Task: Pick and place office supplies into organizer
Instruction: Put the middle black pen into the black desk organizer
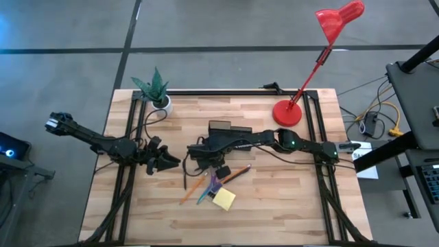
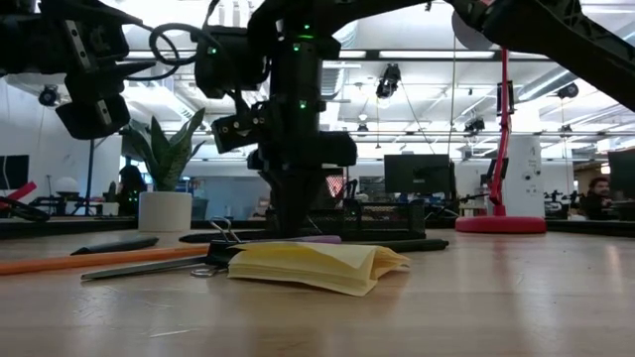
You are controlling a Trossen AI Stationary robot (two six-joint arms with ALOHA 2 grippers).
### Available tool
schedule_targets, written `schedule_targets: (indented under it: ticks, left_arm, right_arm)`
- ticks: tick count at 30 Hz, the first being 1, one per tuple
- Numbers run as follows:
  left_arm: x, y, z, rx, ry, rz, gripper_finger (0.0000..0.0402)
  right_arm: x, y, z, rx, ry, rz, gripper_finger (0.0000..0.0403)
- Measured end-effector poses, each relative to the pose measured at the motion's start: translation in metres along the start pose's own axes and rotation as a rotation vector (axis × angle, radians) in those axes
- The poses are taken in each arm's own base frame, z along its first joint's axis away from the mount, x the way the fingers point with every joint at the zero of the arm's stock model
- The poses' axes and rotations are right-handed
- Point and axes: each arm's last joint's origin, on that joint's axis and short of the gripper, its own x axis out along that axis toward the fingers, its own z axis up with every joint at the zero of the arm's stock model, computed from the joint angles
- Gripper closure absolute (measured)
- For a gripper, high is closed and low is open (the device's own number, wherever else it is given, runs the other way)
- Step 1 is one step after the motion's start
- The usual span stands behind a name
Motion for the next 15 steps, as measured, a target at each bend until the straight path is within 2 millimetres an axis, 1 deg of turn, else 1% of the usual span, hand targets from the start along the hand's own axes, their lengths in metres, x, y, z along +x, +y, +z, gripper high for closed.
schedule_targets:
  ticks: [5,9,15]
  left_arm:
    - [0.0,0.0,0.0,0.0,0.0,0.0,0.0235]
    - [0.0,0.0,0.0,0.0,0.0,0.0,0.0235]
    - [0.0,0.0,0.0,0.001,0.001,0.001,0.0235]
  right_arm:
    - [-0.007,0.004,0.002,-0.012,0.008,-0.031,0.0377]
    - [-0.017,0.002,0.002,0.013,0.01,-0.052,0.0391]
    - [-0.033,0.003,-0.004,0.074,0.05,-0.096,0.0397]
